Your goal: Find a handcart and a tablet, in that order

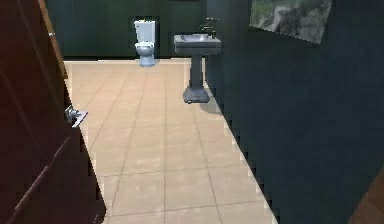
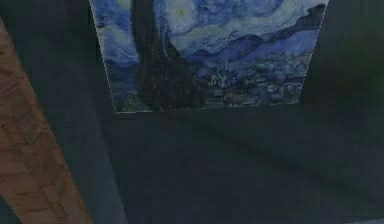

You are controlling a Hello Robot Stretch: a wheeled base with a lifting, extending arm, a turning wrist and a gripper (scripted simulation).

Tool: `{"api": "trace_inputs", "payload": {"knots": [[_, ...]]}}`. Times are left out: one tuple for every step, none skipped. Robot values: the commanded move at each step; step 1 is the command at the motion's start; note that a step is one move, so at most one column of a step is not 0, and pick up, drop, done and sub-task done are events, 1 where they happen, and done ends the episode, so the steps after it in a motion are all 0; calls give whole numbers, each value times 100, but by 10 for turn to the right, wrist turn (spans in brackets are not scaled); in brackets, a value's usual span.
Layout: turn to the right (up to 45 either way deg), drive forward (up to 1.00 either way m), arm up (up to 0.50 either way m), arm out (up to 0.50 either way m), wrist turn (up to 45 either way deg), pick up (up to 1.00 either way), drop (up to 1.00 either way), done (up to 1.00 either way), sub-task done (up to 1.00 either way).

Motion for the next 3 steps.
{"api": "trace_inputs", "payload": {"knots": [[-30,0,0,0,0,0,0,0,0],[0,75,0,0,0,0,0,0,0],[-60,0,0,0,0,0,0,0,0]]}}
